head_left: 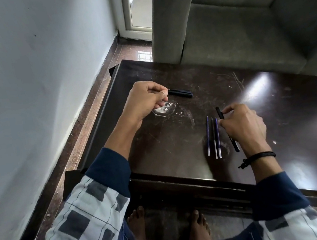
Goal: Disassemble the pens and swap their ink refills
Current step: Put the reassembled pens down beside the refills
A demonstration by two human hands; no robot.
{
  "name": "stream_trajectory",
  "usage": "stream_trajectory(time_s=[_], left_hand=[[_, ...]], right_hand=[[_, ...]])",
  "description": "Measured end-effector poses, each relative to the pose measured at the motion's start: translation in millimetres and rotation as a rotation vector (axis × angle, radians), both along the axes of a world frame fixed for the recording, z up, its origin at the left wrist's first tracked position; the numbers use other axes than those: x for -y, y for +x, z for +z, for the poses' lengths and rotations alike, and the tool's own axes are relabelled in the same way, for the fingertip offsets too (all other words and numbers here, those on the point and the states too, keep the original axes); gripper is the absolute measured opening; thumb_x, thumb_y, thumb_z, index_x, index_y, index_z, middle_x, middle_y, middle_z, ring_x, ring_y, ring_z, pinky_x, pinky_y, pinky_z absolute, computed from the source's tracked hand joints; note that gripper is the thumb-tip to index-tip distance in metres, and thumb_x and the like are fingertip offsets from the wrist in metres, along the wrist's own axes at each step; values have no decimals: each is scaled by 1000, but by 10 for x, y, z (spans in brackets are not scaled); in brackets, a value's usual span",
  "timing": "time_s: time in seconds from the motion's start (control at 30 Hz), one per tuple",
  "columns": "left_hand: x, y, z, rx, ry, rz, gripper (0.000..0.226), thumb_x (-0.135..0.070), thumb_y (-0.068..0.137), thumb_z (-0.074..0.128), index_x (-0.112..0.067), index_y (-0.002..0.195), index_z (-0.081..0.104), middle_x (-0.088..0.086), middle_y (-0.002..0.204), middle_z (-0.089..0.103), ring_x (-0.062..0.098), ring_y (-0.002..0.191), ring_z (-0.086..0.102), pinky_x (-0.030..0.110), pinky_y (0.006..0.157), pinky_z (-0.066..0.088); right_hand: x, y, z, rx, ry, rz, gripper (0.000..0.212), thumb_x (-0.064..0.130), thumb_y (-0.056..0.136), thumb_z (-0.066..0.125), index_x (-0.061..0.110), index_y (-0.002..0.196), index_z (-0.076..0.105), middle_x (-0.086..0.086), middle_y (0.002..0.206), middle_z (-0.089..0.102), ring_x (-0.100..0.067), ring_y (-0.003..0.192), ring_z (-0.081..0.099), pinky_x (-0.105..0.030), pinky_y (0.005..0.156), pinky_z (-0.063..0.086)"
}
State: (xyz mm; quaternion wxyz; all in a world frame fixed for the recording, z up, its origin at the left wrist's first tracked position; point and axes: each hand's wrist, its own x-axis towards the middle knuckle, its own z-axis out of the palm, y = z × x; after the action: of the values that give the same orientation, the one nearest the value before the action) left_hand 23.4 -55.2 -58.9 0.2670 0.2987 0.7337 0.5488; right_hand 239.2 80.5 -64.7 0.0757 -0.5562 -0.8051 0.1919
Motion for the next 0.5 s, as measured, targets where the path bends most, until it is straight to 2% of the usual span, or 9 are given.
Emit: stream_trajectory(time_s=[0.13, 0.33, 0.43, 0.5], left_hand=[[3, -23, 0, 11, -2, 26, 10, -7, 95, 71, -14, 96, 77, 5, 83, 79, 18, 76, 76, 24, 71, 61], [104, -202, 34, 93, 50, 145, 12, -5, 96, 68, -13, 96, 78, 4, 84, 79, 10, 70, 72, 19, 65, 57], [136, -282, 31, 140, 66, 175, 13, -6, 96, 68, -15, 95, 77, 3, 83, 79, 8, 69, 71, 17, 63, 56], [156, -314, 38, 165, 78, 183, 14, -6, 96, 67, -15, 95, 77, 3, 84, 79, 8, 70, 71, 17, 62, 55]], right_hand=[[40, -56, 3, -44, 10, 22, 35, 30, 90, 73, 30, 125, 67, -8, 121, 73, -38, 109, 68, -43, 89, 54], [162, -139, 49, -139, 48, 54, 55, 27, 96, 68, 30, 149, 51, -6, 127, 72, -34, 118, 65, -43, 96, 49], [204, -231, 53, -368, -33, 19, 74, 19, 95, 71, 42, 155, 35, 3, 112, 68, -25, 105, 67, -47, 100, 51], [174, -347, 21, -641, -211, -23, 77, 9, 92, 74, 41, 153, 39, -2, 105, 67, -28, 92, 74, -42, 83, 62]])
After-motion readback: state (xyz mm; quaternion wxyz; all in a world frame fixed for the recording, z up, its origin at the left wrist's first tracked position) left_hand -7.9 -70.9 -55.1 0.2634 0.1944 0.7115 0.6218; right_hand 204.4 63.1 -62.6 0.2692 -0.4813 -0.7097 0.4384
